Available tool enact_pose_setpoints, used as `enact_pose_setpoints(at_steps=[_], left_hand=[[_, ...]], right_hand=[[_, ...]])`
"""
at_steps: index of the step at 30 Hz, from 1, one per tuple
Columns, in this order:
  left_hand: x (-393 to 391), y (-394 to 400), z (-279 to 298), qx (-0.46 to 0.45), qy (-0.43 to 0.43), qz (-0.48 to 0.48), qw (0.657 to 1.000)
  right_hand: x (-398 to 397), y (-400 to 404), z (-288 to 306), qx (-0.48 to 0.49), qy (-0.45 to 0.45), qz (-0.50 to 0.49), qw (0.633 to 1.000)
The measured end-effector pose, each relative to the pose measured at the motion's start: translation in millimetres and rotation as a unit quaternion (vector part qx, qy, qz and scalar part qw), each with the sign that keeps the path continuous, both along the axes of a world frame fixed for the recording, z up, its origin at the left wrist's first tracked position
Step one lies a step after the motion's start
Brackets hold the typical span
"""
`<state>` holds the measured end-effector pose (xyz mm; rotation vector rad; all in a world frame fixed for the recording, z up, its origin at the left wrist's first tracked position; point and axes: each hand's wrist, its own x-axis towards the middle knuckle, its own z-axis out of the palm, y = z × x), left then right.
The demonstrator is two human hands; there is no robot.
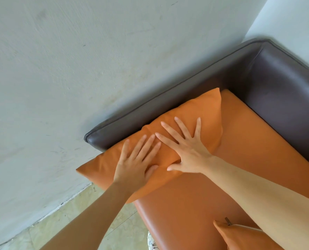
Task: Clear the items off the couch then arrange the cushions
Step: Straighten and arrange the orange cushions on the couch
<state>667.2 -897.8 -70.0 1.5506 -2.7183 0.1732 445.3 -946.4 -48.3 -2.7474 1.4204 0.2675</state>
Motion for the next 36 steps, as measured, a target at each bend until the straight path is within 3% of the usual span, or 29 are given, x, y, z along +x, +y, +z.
enact_pose_setpoints(at_steps=[9,13,23,36], left_hand=[[-5,-16,-17,0.047,-0.083,0.039,0.995],[-3,-14,-10,0.050,-0.071,0.035,0.996],[-29,-15,55,0.014,-0.052,-0.052,0.997],[-127,40,137,-0.028,-0.062,-0.114,0.991]], right_hand=[[9,-15,-15,0.033,0.037,-0.034,0.998],[9,-6,-6,0.019,0.037,-0.044,0.998],[-37,51,48,-0.020,-0.056,-0.098,0.993],[-127,151,127,-0.100,-0.064,-0.153,0.981]])
